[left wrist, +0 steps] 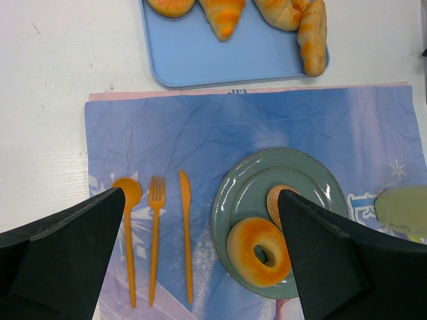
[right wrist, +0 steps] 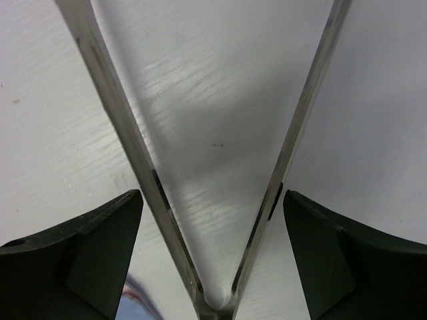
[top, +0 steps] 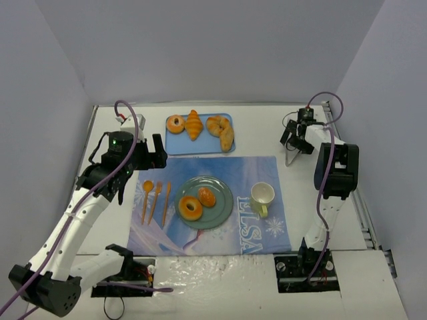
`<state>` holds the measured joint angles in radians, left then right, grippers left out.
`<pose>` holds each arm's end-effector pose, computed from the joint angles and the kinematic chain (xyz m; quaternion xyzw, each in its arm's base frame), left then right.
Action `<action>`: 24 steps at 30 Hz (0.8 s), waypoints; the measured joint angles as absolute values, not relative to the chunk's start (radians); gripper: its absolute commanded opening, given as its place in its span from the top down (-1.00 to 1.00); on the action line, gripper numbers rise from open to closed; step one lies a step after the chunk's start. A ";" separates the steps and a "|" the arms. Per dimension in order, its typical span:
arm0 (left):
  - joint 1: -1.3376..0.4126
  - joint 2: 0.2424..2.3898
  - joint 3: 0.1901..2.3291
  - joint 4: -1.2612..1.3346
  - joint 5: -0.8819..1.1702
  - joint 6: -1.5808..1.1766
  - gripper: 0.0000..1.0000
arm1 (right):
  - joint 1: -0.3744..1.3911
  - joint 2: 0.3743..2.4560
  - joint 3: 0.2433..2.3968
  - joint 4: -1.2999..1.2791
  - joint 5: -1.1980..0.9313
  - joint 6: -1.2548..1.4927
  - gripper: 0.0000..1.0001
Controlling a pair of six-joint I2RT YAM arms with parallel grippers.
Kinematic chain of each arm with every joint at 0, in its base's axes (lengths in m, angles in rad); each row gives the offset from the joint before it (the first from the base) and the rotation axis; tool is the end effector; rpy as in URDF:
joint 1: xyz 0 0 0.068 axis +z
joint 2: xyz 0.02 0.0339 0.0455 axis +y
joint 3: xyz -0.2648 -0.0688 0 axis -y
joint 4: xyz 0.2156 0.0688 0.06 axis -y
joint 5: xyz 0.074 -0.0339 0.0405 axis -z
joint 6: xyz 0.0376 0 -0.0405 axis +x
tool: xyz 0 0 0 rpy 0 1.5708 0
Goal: Place the bread
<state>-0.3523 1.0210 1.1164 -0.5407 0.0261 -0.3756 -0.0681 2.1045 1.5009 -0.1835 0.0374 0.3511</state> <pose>0.1792 -0.0669 0.3715 -0.0029 0.8457 -0.2002 0.4946 0.4439 -0.0317 0.1895 0.1992 0.9023 0.0367 0.3804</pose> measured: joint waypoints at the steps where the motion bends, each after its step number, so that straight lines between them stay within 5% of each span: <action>1: -0.352 1.021 1.116 -0.541 0.026 -0.376 -0.94 | -0.063 2.090 1.490 -0.187 0.046 0.351 -0.68; 11: -0.352 1.021 1.116 -0.541 0.025 -0.375 -0.94 | 0.080 1.709 1.365 -0.168 0.094 0.350 -1.00; 24: -0.352 1.021 1.116 -0.541 0.021 -0.375 -0.94 | 0.368 1.165 1.087 -0.062 -0.001 0.351 -1.00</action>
<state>-0.3523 1.0210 1.1164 -0.5412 0.0212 -0.3752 0.3684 1.1648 1.0865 -0.0621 -0.0008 0.3508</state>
